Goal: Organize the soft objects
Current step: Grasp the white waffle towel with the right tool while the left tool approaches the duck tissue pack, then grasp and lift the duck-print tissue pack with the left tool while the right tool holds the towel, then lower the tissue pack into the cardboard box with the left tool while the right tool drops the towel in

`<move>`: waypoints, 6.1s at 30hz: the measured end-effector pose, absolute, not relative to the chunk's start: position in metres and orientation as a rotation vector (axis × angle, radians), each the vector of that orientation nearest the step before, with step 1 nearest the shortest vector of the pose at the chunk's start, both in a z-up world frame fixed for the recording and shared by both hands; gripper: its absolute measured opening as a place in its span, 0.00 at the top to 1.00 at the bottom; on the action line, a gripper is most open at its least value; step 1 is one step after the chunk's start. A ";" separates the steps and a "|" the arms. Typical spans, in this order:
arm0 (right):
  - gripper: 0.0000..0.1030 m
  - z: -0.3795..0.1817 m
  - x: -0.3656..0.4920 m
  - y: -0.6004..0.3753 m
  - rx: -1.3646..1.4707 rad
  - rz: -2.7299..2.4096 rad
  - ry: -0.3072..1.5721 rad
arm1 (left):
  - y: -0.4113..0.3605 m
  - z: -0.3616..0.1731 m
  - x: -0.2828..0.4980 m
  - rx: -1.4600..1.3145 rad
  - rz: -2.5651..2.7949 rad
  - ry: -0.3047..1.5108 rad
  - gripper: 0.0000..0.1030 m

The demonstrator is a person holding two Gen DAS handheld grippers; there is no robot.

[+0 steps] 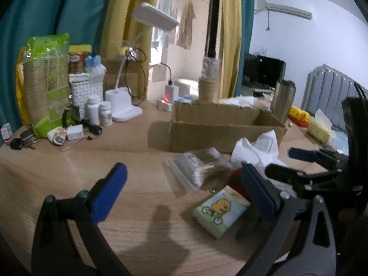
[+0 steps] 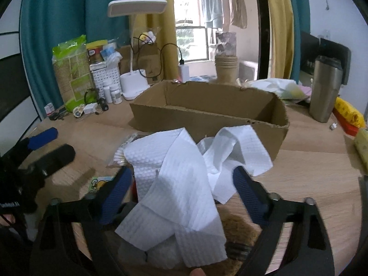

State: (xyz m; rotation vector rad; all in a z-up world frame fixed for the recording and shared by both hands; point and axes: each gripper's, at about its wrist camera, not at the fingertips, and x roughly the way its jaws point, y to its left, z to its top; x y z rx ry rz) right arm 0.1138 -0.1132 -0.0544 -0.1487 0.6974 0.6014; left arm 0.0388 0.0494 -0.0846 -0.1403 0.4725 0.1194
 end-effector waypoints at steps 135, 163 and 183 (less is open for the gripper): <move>0.87 0.031 0.188 -0.172 -0.044 0.571 0.430 | 0.050 0.007 0.178 -0.105 -0.155 0.389 0.51; 0.87 -0.015 0.248 -0.146 -0.092 0.531 0.569 | 0.067 -0.055 0.252 -0.131 -0.093 0.569 0.40; 0.41 -0.009 0.231 -0.153 -0.100 0.470 0.534 | 0.068 -0.025 0.192 -0.137 -0.070 0.492 0.05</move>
